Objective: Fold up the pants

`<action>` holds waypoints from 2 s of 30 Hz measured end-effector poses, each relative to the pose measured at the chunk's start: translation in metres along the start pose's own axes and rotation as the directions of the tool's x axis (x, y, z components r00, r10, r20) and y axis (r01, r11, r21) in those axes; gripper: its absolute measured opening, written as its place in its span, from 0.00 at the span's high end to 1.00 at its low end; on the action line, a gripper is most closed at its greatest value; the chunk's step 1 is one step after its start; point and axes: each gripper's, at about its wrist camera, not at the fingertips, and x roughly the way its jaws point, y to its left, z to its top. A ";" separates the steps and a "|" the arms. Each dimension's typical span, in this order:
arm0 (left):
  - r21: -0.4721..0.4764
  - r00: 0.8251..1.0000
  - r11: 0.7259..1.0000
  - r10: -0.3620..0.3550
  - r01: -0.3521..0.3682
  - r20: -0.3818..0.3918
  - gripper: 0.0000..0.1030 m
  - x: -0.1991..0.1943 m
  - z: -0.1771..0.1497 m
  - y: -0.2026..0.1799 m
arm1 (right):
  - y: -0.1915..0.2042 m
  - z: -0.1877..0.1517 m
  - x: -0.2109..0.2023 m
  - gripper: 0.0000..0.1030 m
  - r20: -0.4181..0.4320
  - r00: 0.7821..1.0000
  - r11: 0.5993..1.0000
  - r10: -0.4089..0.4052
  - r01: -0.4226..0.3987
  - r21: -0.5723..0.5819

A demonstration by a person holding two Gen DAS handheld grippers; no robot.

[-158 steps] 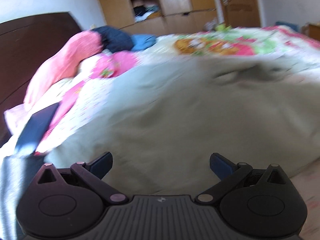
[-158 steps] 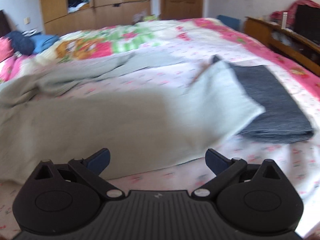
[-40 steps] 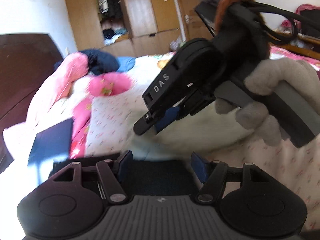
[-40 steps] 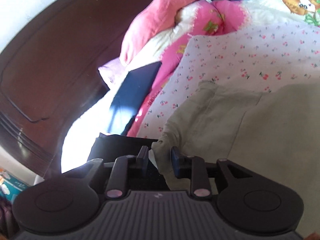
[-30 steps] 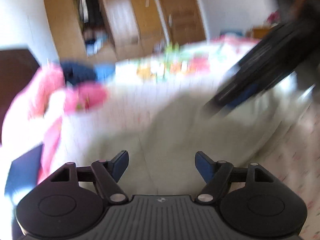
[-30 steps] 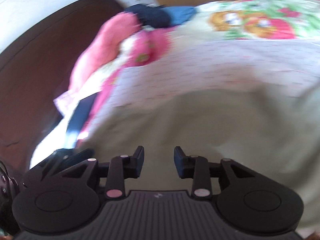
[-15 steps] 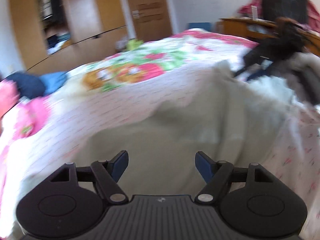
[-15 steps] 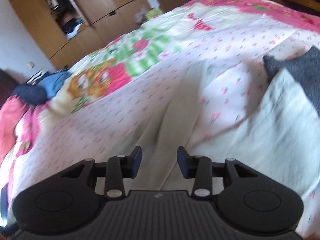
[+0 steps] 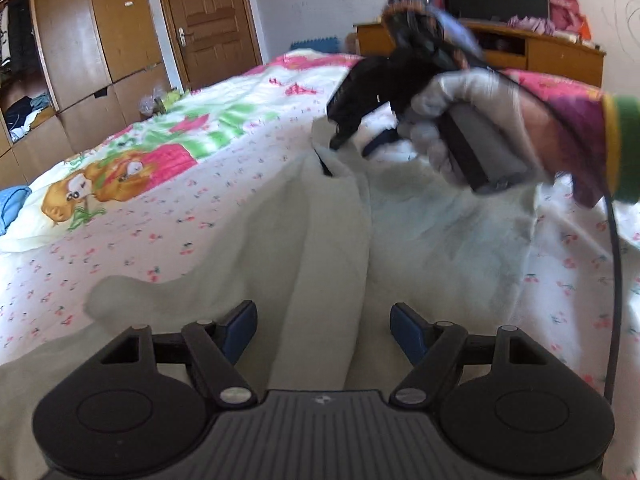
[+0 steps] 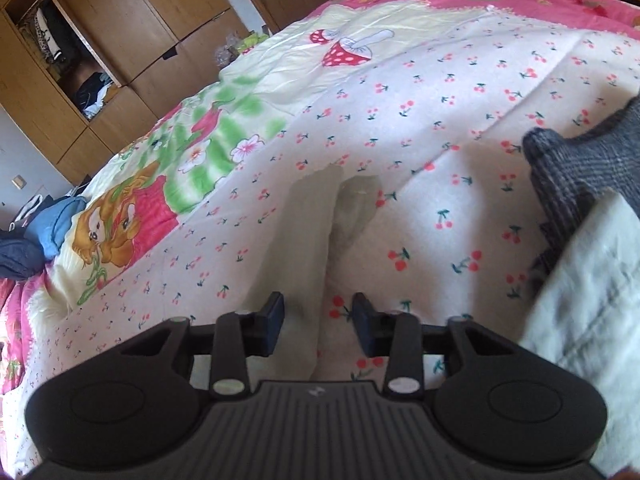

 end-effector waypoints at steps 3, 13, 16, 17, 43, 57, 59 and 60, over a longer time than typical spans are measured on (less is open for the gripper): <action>-0.003 1.000 1.000 -0.001 0.001 -0.014 0.28 0.005 0.002 -0.006 | -0.005 0.007 -0.009 0.97 0.000 0.998 0.996 0.068 -0.068 0.051; 0.016 0.999 1.000 0.001 0.000 -0.034 0.44 0.014 0.014 -0.014 | -0.038 0.015 -0.064 0.98 0.071 0.988 0.980 0.138 -0.146 0.137; 0.022 1.000 1.000 -0.015 0.015 -0.026 0.46 0.010 0.017 -0.018 | -0.046 0.012 -0.092 0.98 0.111 0.980 0.973 0.167 -0.182 0.145; 0.024 1.000 0.999 -0.021 0.021 -0.022 0.46 0.007 0.017 -0.020 | -0.047 0.010 -0.106 0.98 0.131 0.976 0.973 0.174 -0.191 0.132; 0.179 0.996 0.983 -0.029 0.043 -0.080 0.46 0.012 0.018 -0.063 | -0.130 -0.025 -0.148 0.83 0.273 0.920 0.872 0.280 -0.363 0.329; 0.201 0.996 0.979 -0.025 0.041 -0.083 0.46 0.013 0.016 -0.065 | -0.147 -0.040 -0.148 0.90 0.242 0.963 0.925 0.120 -0.197 0.325; 0.184 0.997 0.982 -0.035 0.048 -0.076 0.46 0.013 0.018 -0.065 | -0.149 -0.035 -0.143 0.81 0.239 0.966 0.928 0.097 -0.175 0.330; 0.166 0.997 0.985 -0.043 0.054 -0.070 0.46 0.013 0.020 -0.064 | -0.150 -0.032 -0.140 0.74 0.235 0.967 0.926 0.100 -0.177 0.333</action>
